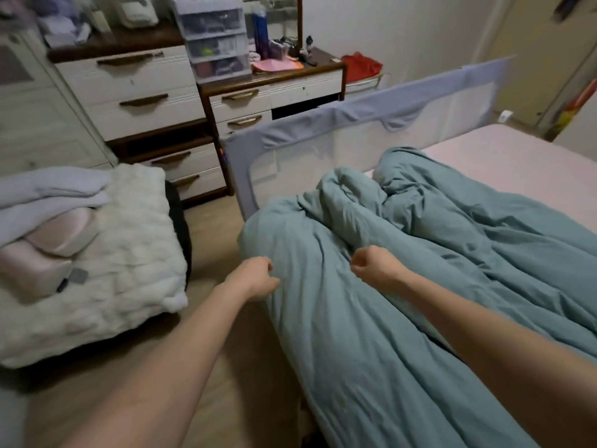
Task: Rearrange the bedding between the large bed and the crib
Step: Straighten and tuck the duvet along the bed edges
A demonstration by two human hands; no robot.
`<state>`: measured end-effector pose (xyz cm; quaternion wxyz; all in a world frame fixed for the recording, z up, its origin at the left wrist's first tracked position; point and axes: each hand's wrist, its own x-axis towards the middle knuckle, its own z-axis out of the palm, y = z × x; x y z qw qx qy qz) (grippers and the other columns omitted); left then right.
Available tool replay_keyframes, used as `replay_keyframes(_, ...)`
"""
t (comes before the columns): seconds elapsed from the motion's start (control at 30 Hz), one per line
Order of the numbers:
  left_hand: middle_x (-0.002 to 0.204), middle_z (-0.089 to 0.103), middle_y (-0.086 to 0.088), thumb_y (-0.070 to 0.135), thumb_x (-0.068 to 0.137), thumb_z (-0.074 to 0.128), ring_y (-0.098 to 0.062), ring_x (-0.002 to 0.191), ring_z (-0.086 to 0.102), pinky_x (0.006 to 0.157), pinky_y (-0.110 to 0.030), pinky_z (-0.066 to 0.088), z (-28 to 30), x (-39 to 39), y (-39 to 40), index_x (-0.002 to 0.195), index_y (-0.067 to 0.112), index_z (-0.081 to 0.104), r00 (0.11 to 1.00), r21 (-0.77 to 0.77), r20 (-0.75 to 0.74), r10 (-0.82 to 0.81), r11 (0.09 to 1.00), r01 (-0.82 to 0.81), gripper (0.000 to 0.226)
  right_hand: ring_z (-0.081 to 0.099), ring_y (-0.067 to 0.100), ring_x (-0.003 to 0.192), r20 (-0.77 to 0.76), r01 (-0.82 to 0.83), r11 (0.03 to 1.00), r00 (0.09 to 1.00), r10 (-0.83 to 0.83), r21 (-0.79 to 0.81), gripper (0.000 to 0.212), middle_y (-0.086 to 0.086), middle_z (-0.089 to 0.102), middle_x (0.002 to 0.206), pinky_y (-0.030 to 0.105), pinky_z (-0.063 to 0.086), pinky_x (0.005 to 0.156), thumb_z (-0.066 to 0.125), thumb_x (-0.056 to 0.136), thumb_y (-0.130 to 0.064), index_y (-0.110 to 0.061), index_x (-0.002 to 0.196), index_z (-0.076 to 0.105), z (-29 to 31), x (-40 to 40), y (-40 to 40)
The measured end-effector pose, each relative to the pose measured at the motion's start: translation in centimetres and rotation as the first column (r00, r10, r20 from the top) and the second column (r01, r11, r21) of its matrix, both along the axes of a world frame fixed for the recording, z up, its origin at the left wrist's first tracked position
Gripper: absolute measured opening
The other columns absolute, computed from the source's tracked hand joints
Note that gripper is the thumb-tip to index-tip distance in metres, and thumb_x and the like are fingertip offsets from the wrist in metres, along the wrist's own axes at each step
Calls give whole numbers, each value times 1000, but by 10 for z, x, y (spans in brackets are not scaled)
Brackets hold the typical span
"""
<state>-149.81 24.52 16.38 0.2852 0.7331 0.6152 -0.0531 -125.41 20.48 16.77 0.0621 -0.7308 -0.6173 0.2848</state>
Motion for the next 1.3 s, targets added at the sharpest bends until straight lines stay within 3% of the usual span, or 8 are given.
replay_keyframes(0.43, 145, 42, -10, 30, 95, 54, -27, 127, 47, 102, -36, 42, -111, -96, 239, 141, 11, 40, 977, -160, -31, 213, 963, -215, 52, 55, 30, 112, 97, -221, 967, 968, 233, -123, 28, 12, 61, 121, 31, 44, 87, 45, 95, -22, -11, 118, 58, -108, -126, 288)
replay_keyframes(0.63, 138, 51, -7, 15, 98, 47, -25, 124, 50, 102, -34, 43, -205, -124, 340, 133, 17, 52, 958, -157, 115, 262, 957, -243, 36, 51, 31, 117, 191, -354, 922, 905, 381, -159, 33, 14, 53, 128, 35, 42, 94, 41, 96, -16, -11, 127, 52, -194, -166, 388)
replay_keyframes(0.73, 131, 59, -4, 10, 94, 51, -24, 119, 55, 98, -31, 44, -260, -129, 385, 124, 19, 61, 952, -139, 173, 251, 963, -229, 33, 41, 30, 127, 306, -449, 879, 824, 477, -162, 42, 13, 46, 135, 36, 35, 103, 45, 93, -16, -13, 135, 44, -242, -187, 446)
replay_keyframes(0.9, 137, 54, 0, 14, 82, 67, -22, 127, 48, 107, -33, 39, -323, -122, 426, 134, 25, 51, 961, -127, 245, 125, 987, -97, 55, 14, 29, 145, 526, -542, 753, 545, 653, -374, 80, 14, 27, 152, 43, -4, 118, 53, 87, -38, -13, 151, 12, -296, -181, 479)
replay_keyframes(1.0, 151, 34, -4, 28, 76, 77, -23, 141, 26, 116, -31, 22, -346, -108, 450, 148, 21, 29, 960, -152, 277, -40, 985, 85, 87, 34, 27, 135, 517, -476, 759, 555, 651, -444, 82, 12, 43, 140, 38, 2, 119, 58, 84, -38, -8, 149, 17, -316, -161, 472)
replay_keyframes(1.1, 156, 24, -5, 44, 70, 79, -23, 145, 16, 118, -36, 17, -356, -83, 464, 152, 22, 16, 953, -190, 255, -164, 958, 216, 106, 49, 22, 121, 457, -574, 757, 609, 649, -310, 44, 4, 59, 123, 30, 26, 109, 51, 84, -21, -16, 127, 48, -324, -140, 463)
replay_keyframes(1.23, 119, 63, -8, 38, 71, 73, -28, 113, 56, 94, -35, 44, -361, -58, 469, 118, 17, 59, 954, -181, 192, -232, 947, 267, 54, 64, 28, 82, 482, -702, 712, 619, 620, -14, 43, 4, 65, 88, 33, 49, 70, 60, 62, -20, -15, 104, 65, -325, -115, 462)
replay_keyframes(1.3, 106, 68, -8, 27, 75, 67, -28, 104, 61, 85, -36, 49, -345, -49, 463, 109, 18, 65, 954, -45, 250, -168, 982, 185, 35, 60, 31, 104, 571, -725, 687, 545, 614, -48, 72, 9, 61, 111, 39, 47, 89, 72, 53, -26, -15, 122, 58, -325, -108, 475)
